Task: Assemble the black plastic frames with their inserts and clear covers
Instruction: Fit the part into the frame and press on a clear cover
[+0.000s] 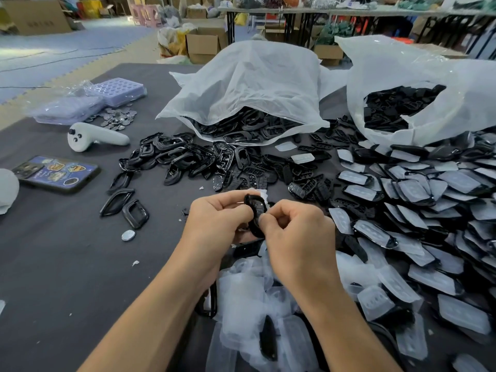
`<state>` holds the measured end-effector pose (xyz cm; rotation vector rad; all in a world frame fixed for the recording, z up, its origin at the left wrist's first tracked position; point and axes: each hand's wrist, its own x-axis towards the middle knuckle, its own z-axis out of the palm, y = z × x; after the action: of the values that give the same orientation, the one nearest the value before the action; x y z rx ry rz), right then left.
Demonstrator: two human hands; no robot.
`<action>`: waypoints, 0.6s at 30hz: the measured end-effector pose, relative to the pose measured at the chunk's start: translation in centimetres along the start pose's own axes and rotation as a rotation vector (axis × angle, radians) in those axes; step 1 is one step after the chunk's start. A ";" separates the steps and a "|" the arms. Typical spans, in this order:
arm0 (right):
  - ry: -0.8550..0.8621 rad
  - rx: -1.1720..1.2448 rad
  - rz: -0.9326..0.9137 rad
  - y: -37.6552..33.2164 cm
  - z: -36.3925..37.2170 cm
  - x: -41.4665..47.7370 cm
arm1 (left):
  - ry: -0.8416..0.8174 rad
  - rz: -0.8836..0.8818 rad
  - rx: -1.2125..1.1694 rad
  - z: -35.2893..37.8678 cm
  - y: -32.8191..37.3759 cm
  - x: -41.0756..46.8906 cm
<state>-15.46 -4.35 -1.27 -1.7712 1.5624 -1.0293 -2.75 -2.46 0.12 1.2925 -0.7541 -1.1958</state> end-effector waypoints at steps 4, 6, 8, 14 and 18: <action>-0.062 0.087 0.003 0.3 -0.2 0.3 | 0.025 -0.007 -0.005 0.0 -0.3 0.2; -0.076 0.092 -0.013 0.4 -0.2 0.3 | 0.024 -0.010 -0.005 -0.1 -0.4 0.2; -0.099 0.067 -0.038 0.4 -0.1 0.3 | 0.032 0.000 0.019 -0.2 -0.5 0.2; -0.017 -0.109 -0.055 -0.1 0.3 -0.3 | 0.155 0.088 0.138 -0.4 -0.3 0.2; 0.110 -0.084 -0.119 -0.5 0.6 -0.8 | 0.155 0.109 0.025 -0.8 0.3 0.4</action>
<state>-14.70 -3.55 -1.34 -1.9132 1.6039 -1.1497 -1.84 -2.66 0.22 1.3317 -0.7186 -0.9897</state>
